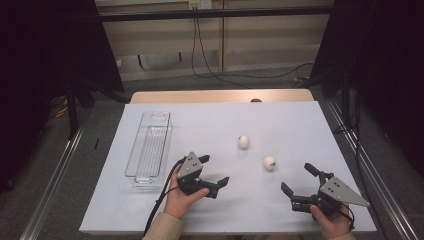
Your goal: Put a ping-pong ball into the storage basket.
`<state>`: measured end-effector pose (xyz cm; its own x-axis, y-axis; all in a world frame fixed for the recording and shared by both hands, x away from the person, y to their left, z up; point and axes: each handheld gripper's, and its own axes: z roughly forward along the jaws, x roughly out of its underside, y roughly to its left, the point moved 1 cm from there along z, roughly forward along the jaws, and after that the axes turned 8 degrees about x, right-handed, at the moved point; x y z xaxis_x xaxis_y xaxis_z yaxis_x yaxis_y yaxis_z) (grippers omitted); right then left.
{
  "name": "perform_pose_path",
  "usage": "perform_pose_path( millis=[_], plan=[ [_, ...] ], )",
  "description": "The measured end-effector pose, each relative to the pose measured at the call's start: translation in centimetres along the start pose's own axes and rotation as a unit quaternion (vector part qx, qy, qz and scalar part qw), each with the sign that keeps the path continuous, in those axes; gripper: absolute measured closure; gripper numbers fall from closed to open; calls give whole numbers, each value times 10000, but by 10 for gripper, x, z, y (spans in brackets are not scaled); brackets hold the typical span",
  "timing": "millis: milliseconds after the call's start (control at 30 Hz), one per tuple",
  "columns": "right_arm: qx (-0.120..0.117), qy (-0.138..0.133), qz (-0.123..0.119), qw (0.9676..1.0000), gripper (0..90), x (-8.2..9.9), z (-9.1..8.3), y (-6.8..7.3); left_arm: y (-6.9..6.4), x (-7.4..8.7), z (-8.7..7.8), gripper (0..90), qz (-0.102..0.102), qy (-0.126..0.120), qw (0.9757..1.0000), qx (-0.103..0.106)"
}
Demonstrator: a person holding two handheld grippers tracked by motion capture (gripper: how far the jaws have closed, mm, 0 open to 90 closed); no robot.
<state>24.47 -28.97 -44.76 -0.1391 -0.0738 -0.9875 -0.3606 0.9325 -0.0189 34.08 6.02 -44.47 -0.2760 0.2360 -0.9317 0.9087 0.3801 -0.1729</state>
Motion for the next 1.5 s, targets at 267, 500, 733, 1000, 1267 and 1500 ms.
perform_pose_path(
  millis=[267,500,733,1000,1267,1500],
  plan=[
    [-17,-1,-1,10000,12,0,0,0,1,-2,4,20,-4,11,10000,-60],
    [1,-8,-8,10000,12,0,0,0,0,-5,10,22,36,43,10000,4],
    [-7,-5,-6,10000,12,0,0,0,1,-6,14,21,27,94,10000,13],
    [-13,-11,-4,10000,12,0,0,0,0,-7,19,22,13,164,9999,40],
    [-19,-20,-3,10000,12,0,0,0,-1,-8,23,22,25,237,9997,84],
    [-28,-23,-6,10000,13,-1,0,0,-1,-7,27,23,17,291,9995,124]
  ],
)
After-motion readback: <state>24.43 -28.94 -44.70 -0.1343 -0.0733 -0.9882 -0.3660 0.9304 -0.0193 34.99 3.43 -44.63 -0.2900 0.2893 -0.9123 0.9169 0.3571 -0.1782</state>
